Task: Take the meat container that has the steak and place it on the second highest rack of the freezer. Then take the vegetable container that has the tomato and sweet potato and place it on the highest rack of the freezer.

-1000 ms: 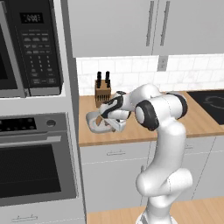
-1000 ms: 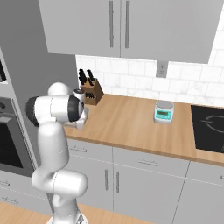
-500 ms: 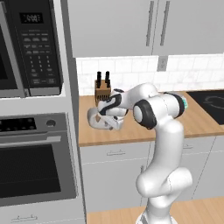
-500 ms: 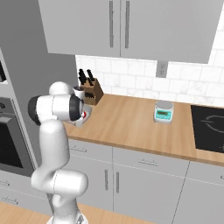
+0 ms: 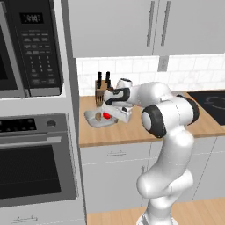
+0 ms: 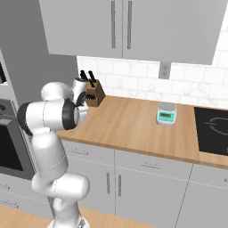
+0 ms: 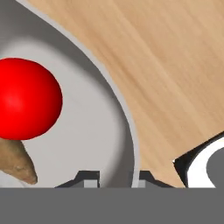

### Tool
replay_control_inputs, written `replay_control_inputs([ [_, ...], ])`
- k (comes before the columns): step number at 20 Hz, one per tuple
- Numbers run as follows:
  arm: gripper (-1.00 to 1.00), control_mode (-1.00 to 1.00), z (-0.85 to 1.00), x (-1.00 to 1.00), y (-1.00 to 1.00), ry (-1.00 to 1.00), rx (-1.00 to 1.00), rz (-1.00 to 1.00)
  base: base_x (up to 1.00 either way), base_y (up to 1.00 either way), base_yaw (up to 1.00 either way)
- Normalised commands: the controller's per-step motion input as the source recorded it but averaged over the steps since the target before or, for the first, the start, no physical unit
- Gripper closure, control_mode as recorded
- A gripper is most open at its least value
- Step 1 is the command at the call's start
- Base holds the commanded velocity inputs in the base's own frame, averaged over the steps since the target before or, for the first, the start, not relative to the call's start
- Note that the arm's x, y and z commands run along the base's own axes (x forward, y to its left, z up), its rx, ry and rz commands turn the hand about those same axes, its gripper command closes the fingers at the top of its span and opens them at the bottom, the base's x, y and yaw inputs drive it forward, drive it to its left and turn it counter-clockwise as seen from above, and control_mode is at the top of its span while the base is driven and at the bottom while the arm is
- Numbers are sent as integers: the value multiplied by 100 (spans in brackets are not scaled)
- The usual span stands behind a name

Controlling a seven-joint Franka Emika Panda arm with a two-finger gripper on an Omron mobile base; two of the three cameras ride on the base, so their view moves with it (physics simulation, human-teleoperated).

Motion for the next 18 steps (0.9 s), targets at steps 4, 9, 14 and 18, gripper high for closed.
replay_control_inputs([
  [4, 100, -100, 98, -68, -35, -1, -2, 18, 0, 0, 0],
  [9, 100, -100, 89, -92, -42, -4, 0, 12, 0, 0, 0],
  [14, 100, -100, 72, -93, -29, -3, 9, 1, 0, 0, 0],
  [18, 100, -100, 61, -100, -33, -3, 13, 0, 0, 0, 0],
])
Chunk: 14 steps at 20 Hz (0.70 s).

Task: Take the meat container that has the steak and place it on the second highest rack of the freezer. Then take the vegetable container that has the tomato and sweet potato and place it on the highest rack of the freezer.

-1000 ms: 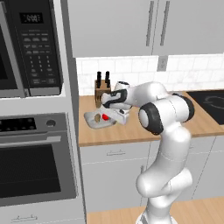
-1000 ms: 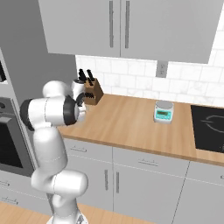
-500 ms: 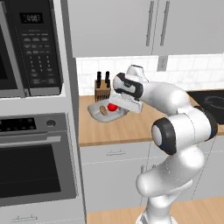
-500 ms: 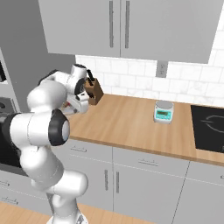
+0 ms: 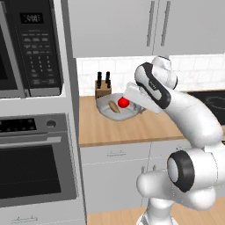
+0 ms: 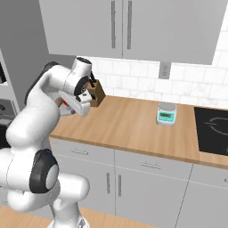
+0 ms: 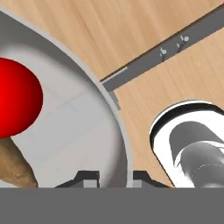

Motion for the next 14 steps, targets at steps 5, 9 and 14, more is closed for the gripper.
replay_control_inputs([
  [5, 100, -100, 46, -100, -33, -1, 9, 5, 0, 0, 0],
  [9, 100, -100, 46, -100, -26, -2, 0, 7, 0, 0, 0],
  [14, 100, -100, 52, -100, -23, -6, 0, 2, 0, 0, 0],
])
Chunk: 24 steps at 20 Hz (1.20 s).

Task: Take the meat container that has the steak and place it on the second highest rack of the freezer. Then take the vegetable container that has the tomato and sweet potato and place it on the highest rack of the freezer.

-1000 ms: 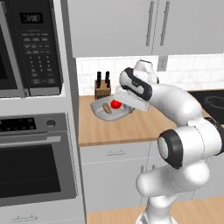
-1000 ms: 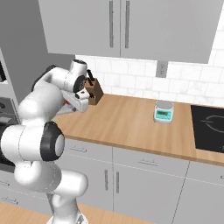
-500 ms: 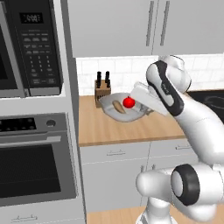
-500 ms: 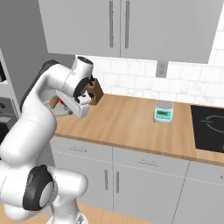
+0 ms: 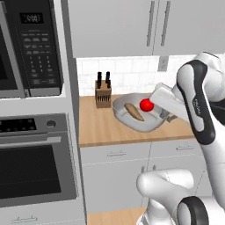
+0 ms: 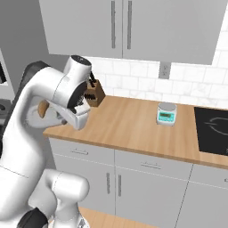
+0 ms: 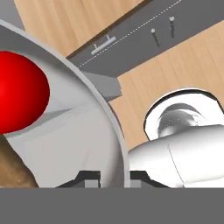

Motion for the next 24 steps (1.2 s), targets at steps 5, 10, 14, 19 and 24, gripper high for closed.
replay_control_inputs([
  [5, 100, -100, 41, -98, -18, -6, 0, 0, 0, 0, 0],
  [10, 100, 100, 0, 0, 0, 0, 0, 0, -57, -4, 0],
  [14, 100, 100, 0, 0, 0, 0, 0, 0, -42, 1, 0],
  [19, 100, 100, 0, 0, 0, 0, 0, 0, -17, 44, 0],
  [24, 100, 100, 0, 0, 0, 0, 0, 0, -30, 78, 0],
])
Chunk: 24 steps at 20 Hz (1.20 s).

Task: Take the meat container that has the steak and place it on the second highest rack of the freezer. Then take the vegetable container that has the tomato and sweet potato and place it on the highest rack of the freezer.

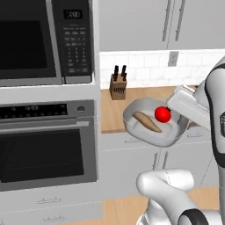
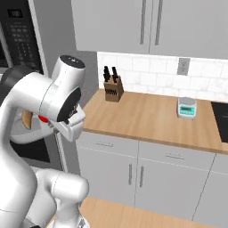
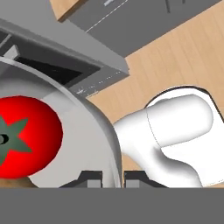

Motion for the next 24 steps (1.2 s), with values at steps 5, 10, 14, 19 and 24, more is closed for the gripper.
replay_control_inputs([
  [5, 100, 100, 0, 0, 0, 0, 0, 0, -45, 84, 0],
  [10, 100, 100, 0, 0, 0, 0, 0, 0, -13, 84, 0],
  [14, 100, 100, 0, 0, 0, 0, 0, 0, 0, 99, 1],
  [19, 100, 100, 0, 0, 0, 0, 0, 0, -1, 100, 0],
  [24, 100, 100, 0, 0, 0, 0, 0, 0, 0, 100, 0],
])
